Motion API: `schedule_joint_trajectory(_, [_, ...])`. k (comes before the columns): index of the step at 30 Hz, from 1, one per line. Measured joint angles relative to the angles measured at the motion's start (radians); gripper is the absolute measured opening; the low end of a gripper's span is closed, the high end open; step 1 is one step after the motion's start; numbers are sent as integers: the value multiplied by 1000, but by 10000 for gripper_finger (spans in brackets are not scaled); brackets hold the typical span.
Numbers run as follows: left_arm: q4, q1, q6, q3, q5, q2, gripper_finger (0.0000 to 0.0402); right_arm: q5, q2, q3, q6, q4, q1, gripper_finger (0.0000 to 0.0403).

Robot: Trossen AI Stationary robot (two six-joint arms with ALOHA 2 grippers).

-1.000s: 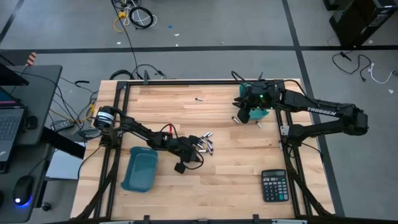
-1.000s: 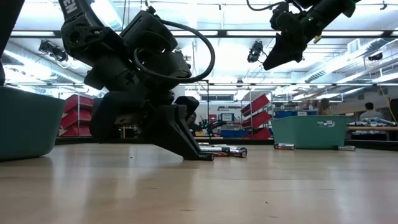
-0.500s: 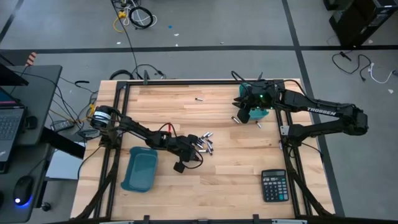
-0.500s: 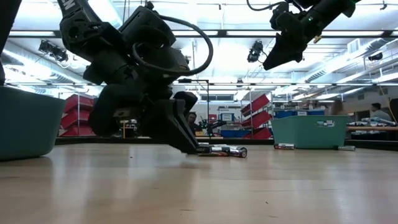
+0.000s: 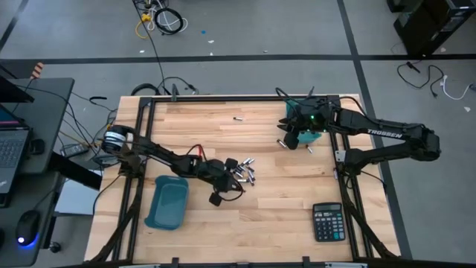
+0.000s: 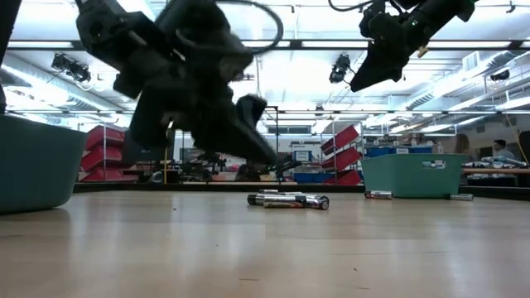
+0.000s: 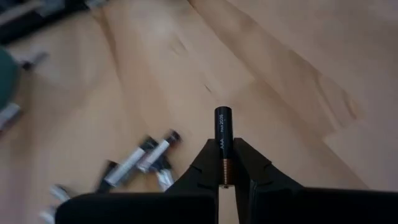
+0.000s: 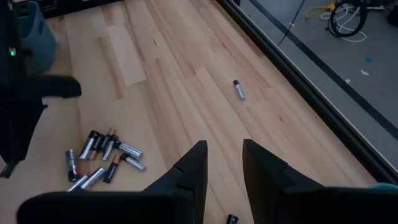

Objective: Sort batteries
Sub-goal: Put the black battery into the green bin

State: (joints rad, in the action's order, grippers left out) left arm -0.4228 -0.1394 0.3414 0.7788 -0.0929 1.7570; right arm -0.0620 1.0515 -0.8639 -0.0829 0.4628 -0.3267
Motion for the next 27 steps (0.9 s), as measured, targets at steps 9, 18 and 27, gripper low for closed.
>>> schedule_joint_trajectory(9, [-111,2,137,1,128,-99,11,0,0,0,27,-90,110,87])
schedule_joint_trajectory(18, [-266,33,273,1,299,-124,11,0,0,29,167,-297,272,87])
schedule_joint_trajectory(27, [-438,49,335,1,278,-124,11,3,11,137,270,-561,360,87])
